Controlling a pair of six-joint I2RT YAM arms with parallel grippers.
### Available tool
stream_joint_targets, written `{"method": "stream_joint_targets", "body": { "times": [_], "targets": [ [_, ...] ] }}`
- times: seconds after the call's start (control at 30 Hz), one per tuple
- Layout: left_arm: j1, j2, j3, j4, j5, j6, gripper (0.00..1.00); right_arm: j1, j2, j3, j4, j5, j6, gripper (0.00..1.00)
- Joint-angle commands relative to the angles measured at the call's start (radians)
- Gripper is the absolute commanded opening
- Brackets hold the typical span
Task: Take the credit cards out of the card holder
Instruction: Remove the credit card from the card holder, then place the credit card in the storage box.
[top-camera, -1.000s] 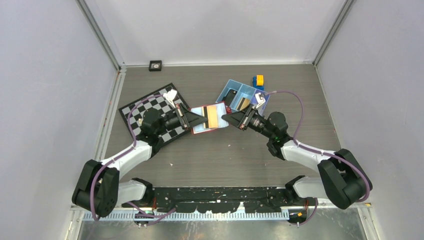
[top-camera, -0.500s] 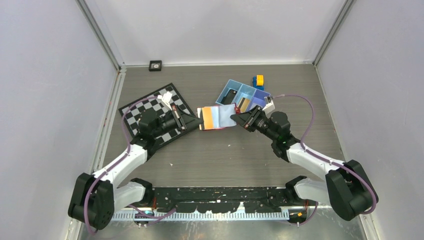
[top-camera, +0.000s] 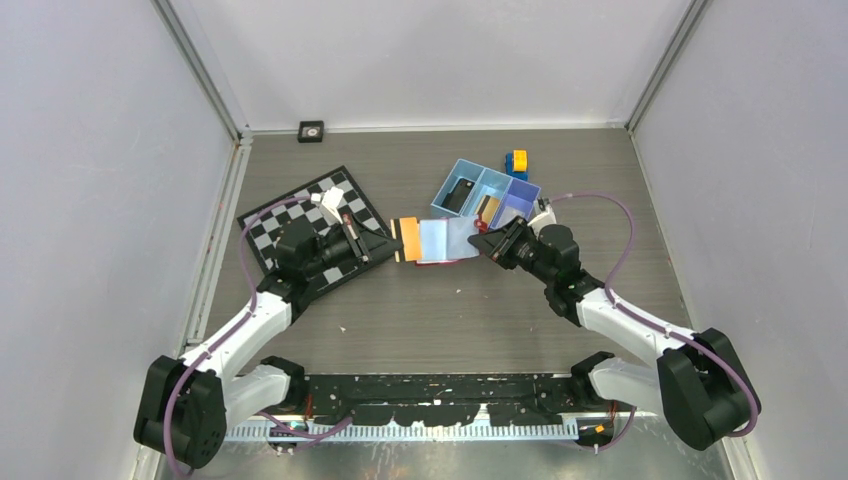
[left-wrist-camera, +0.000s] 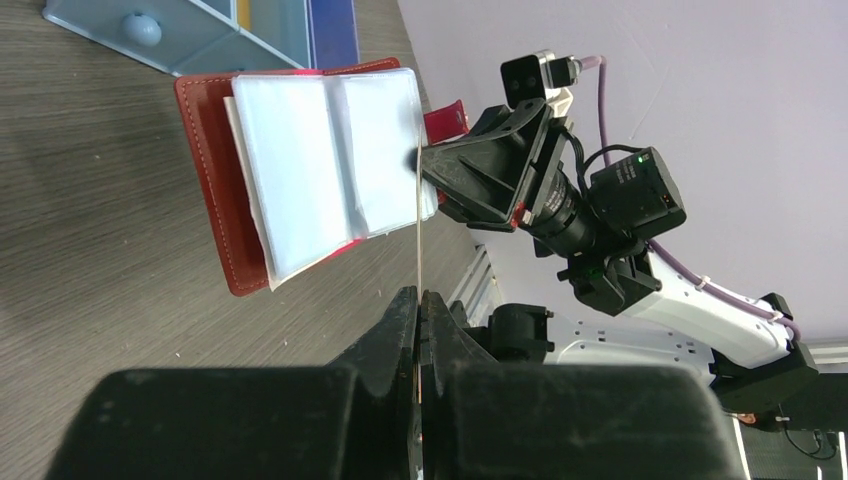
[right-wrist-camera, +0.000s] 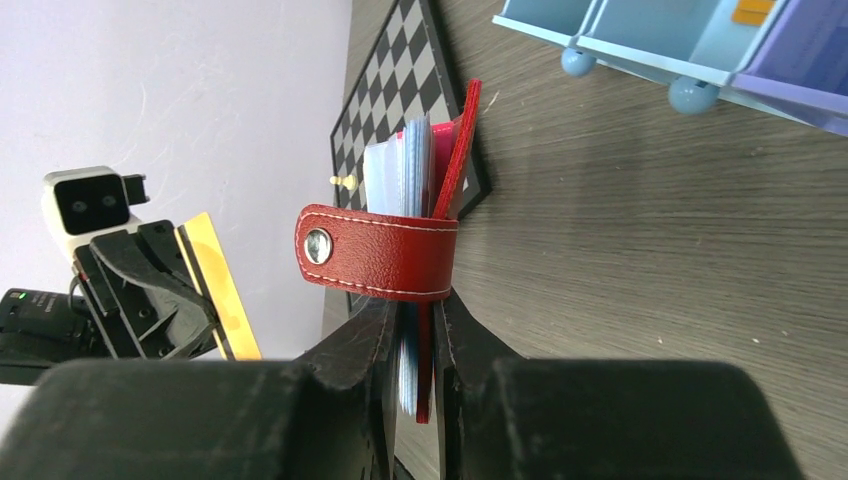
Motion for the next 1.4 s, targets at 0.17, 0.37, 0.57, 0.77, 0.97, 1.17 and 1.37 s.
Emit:
{"method": "stream_joint_targets", "body": {
  "times": [0.17, 0.37, 0.57, 0.77, 0.97, 1.17, 1.37],
  "targets": [
    [0.007, -0.006, 0.042, 0.052, 0.005, 0.008, 0.0, -0.003, -0.02, 0.016, 0.01, 0.041, -0.015, 0.01],
    [0.006, 0.002, 0.047, 0.061, 0.012, 0.005, 0.0, -0.003, 0.007, 0.016, 0.019, 0.039, -0.017, 0.0],
    [0.007, -0.005, 0.052, 0.052, 0.007, 0.007, 0.0, -0.004, 0.022, 0.016, 0.022, 0.037, -0.015, 0.01],
    [0.007, -0.002, 0.061, 0.026, 0.005, 0.016, 0.0, -0.004, 0.008, 0.015, 0.016, 0.038, -0.022, 0.01],
    [0.006, 0.008, 0.072, 0.011, 0.004, 0.027, 0.0, -0.004, -0.002, 0.014, -0.003, 0.053, -0.029, 0.01],
    [0.005, 0.081, 0.129, -0.012, 0.0, 0.035, 0.0, -0.003, 0.017, 0.008, 0.0, 0.048, -0.018, 0.0],
    [-0.033, 0.216, 0.22, -0.05, -0.031, 0.046, 0.0, -0.005, 0.003, 0.007, -0.031, 0.054, -0.025, 0.0]
  ]
}}
